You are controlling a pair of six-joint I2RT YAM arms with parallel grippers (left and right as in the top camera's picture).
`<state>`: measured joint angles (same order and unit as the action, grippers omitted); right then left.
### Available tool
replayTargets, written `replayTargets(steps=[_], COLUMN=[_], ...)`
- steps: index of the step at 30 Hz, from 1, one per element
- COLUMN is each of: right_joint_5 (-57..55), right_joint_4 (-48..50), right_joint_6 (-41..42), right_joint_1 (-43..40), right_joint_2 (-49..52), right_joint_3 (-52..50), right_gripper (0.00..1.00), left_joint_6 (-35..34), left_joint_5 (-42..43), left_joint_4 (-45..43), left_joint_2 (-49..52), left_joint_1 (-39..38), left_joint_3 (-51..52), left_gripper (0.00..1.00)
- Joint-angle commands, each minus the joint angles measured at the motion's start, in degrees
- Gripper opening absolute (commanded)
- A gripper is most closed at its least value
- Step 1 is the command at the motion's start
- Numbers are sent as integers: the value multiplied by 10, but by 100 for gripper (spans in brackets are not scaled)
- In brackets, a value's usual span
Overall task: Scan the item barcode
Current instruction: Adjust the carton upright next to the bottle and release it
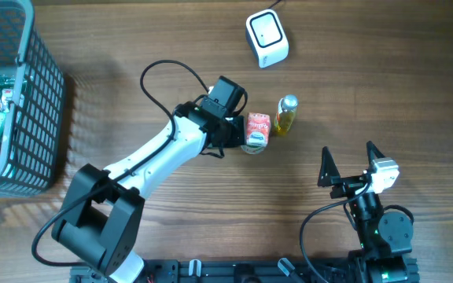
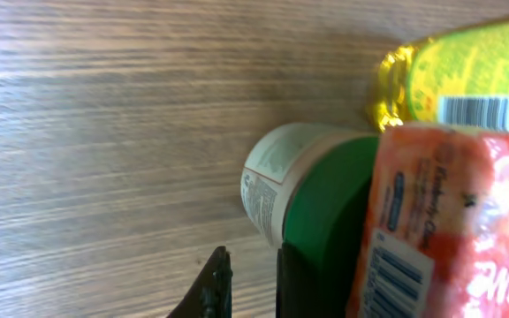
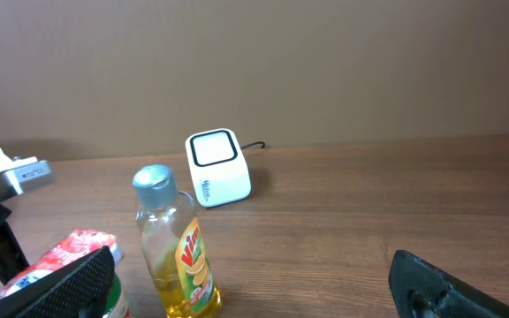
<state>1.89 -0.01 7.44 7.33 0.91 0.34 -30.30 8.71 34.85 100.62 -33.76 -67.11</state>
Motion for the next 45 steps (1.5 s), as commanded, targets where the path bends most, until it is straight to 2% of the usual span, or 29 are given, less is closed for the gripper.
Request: replayTargets(steps=[1,13,16,21,27,38,42,45], right_joint_5=[-3,-3,-3,-3,-3,-3,-3,-3], right_joint_4=[2,2,2,2,2,2,2,2], right_joint_6=[2,2,2,2,2,2,2,2], right_joint_1=[-2,-2,-2,-2,-2,-2,-2,-2], right_joint_2=[-3,-3,-3,-3,-3,-3,-3,-3], right_joint_3=[0,0,0,0,0,0,0,0], right_gripper=[100,100,100,100,100,100,100,100], left_joint_6=[0,2,29,31,29,29,30,56], left_joint_5=[24,33,-11,-90,-60,-14,-63,-150], left_joint_4=[4,5,5,-5,-40,-21,-1,27], left_joint_2=[4,4,4,4,4,4,-3,-30], left_joint_1=[-7,-15,-14,-10,-19,-29,-17,8], left_joint_3=[5,5,5,5,5,5,1,-25], left_gripper=[9,8,8,8,9,10,10,11])
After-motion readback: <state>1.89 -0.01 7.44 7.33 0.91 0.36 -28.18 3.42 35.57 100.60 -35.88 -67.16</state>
